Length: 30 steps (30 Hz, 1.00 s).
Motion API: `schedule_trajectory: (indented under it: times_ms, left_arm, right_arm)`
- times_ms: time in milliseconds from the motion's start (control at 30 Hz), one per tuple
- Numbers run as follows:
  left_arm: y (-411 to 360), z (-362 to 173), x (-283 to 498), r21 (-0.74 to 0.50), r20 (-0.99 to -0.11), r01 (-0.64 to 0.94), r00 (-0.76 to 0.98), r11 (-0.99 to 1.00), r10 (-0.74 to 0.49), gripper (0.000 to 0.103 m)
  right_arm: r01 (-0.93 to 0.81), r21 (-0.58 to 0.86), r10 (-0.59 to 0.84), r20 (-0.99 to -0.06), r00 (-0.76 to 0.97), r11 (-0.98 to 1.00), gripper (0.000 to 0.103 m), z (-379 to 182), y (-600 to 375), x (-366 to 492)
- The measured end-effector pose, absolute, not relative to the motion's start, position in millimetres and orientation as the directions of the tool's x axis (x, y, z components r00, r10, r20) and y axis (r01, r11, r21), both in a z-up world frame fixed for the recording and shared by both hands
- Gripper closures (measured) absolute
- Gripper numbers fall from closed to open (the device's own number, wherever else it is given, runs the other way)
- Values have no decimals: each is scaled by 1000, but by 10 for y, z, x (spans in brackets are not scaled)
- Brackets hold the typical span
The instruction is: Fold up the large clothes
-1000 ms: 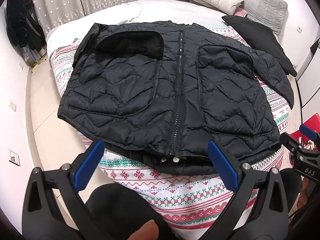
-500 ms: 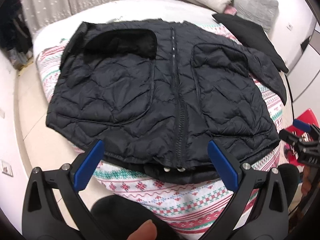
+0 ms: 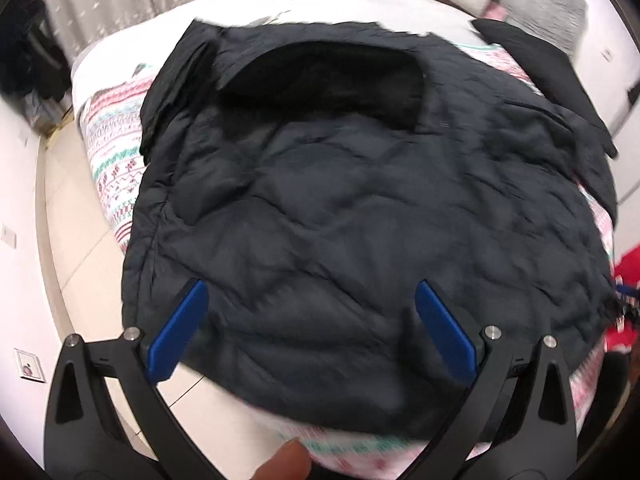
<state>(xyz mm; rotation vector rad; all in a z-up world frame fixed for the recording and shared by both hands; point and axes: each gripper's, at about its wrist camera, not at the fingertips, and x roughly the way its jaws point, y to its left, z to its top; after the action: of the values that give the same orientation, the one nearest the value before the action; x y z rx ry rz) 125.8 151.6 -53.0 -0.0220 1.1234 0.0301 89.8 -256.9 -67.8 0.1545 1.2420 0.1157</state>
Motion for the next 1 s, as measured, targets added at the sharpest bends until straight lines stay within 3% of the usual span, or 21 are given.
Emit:
schedule_trajectory:
  times_ms: [167,400,667,1000]
  left_arm:
    - [1722,-912,1430,-43,-916,-76,401,996,-9,0]
    - [1574,-1004,1340,79,-915,79,402,994,41,0]
    - [1679,-848,1419,35,-937,189,348,981,-34,0]
    - [2530,-709,1536,-23,-883,61,466,998,-49,0]
  right_arm:
    - [38,256,242,-944,225,966,0,-1071,-2598,953]
    - [-15,244,237,-925,297,970,0,-1140,-2579,794]
    - [-80,217,232,-917,325,973,0,-1120,-2527,616]
    - [-33,402,395,-877,274,915,0,-1117,-2788,566]
